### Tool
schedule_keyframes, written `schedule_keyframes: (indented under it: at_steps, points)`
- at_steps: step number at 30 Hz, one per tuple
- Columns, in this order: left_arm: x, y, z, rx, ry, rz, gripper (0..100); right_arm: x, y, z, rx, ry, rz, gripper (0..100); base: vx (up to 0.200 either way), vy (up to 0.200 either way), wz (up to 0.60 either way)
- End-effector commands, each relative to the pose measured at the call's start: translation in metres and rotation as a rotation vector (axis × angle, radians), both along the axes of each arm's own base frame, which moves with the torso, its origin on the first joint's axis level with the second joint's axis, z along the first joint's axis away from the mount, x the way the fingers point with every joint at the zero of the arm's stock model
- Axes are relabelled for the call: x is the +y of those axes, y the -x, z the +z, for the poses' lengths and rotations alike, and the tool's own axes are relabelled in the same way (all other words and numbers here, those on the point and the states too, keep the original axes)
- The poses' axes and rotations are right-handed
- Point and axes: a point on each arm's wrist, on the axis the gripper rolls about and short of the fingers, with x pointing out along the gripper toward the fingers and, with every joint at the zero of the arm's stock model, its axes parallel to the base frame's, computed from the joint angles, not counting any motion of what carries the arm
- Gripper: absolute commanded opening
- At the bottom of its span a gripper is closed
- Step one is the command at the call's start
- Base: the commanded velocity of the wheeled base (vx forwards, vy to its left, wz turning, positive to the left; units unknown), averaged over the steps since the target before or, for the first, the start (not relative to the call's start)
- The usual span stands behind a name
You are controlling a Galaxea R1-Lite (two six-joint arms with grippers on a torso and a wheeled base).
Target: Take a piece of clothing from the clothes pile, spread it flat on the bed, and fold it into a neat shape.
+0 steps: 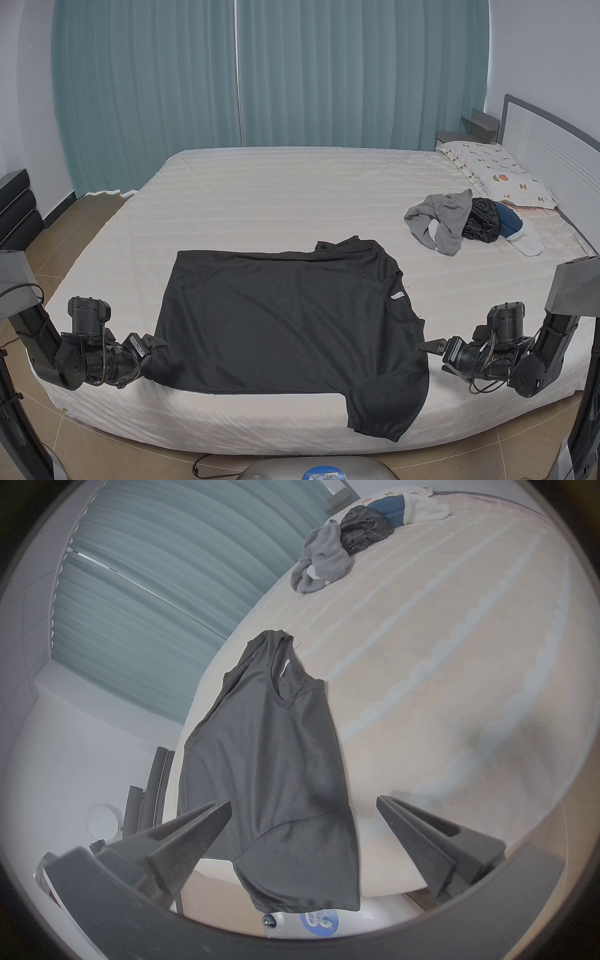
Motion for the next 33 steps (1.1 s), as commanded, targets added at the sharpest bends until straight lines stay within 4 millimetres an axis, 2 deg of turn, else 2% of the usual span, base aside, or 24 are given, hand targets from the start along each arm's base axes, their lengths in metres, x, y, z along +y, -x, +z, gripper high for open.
schedule_keyframes:
  at_steps: [1,9,10,16,25,33]
  points:
    - [0.003,-0.002,-0.002,0.005,0.000,0.012,100,0.007,-0.009,-0.016,0.028,0.010,0.015,100,0.000,0.000,0.00]
    - [0.004,-0.003,-0.004,0.007,0.000,0.015,100,0.006,-0.014,-0.027,0.050,0.014,0.007,100,0.000,0.000,0.00]
    - [0.004,-0.003,-0.004,0.007,0.000,0.015,100,0.006,-0.014,-0.028,0.051,0.015,0.007,0,0.000,0.000,0.00]
    - [0.005,-0.003,-0.004,0.008,0.000,0.015,100,0.004,-0.010,-0.029,0.065,0.017,0.004,0,0.000,0.000,0.00]
    - [0.005,-0.003,-0.014,0.043,-0.015,-0.001,100,-0.003,0.012,-0.020,0.093,0.021,0.000,0,0.000,0.000,0.00]
    - [0.004,-0.006,-0.023,0.064,-0.016,-0.003,100,-0.007,0.014,-0.020,0.099,0.022,-0.015,0,0.000,0.000,0.00]
